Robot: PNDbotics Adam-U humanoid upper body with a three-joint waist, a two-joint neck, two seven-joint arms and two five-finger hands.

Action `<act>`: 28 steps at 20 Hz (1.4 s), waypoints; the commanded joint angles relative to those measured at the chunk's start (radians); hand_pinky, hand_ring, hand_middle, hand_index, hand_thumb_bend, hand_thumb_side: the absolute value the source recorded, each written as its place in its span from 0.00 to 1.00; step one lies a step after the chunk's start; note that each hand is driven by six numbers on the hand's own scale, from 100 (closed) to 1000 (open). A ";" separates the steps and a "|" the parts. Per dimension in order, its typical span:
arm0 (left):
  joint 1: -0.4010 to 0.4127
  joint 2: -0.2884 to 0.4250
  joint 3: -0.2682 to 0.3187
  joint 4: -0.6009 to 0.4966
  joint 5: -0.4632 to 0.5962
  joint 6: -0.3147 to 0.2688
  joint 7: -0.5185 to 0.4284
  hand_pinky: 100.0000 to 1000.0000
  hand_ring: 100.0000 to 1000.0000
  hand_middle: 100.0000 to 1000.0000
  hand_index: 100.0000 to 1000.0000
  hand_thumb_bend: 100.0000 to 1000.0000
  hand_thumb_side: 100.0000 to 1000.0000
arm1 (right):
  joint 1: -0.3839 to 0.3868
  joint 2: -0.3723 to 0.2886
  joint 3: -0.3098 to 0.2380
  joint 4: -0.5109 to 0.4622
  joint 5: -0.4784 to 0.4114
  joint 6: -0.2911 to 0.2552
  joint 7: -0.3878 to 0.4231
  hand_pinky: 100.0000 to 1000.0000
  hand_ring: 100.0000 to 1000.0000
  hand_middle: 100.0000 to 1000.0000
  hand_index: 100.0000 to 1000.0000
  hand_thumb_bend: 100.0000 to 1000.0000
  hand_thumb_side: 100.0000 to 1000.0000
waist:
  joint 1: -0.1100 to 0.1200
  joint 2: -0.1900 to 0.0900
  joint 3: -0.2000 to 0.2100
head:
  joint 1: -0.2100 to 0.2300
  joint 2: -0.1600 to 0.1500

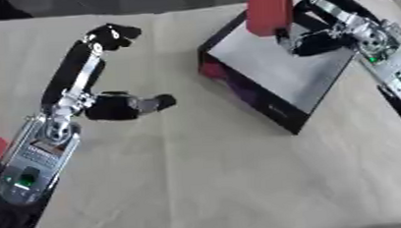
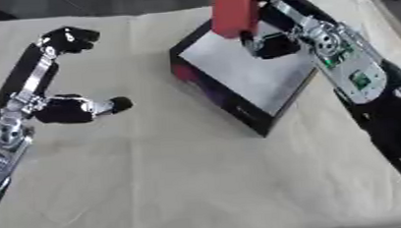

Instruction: Pick up the objects with one hand, pass them to the other hand, and then place them into the box on the other side of the table.

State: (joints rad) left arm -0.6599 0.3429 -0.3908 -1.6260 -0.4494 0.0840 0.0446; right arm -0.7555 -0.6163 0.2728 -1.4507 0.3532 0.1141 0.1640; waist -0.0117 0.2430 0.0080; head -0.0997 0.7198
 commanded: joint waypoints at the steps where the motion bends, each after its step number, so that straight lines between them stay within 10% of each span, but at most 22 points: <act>1: -0.012 0.022 0.008 -0.013 -0.001 -0.001 -0.002 0.80 0.74 0.72 0.82 0.81 0.33 | -0.011 -0.029 -0.012 -0.010 0.036 -0.001 0.019 0.89 0.75 0.61 0.63 0.00 0.00 | -0.003 -0.040 0.000 | -0.002 -0.004; 8: -0.015 0.017 0.008 -0.014 0.002 -0.001 -0.001 0.80 0.74 0.72 0.82 0.82 0.34 | -0.010 -0.029 -0.004 -0.018 0.135 -0.018 0.094 1.00 0.97 0.98 1.00 0.09 0.07 | -0.003 -0.040 0.002 | 0.001 0.001; 28: -0.016 0.013 0.005 -0.013 0.003 -0.002 0.003 0.80 0.74 0.72 0.81 0.82 0.33 | -0.010 -0.030 -0.020 -0.041 0.149 -0.068 0.152 1.00 1.00 1.00 1.00 0.01 0.00 | -0.004 -0.040 0.005 | 0.001 0.001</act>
State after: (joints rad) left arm -0.6600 0.3426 -0.3915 -1.6257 -0.4481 0.0824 0.0436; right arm -0.7480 -0.6162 0.2686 -1.4674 0.5108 0.0429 0.3209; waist -0.0117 0.2430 0.0130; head -0.0982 0.7200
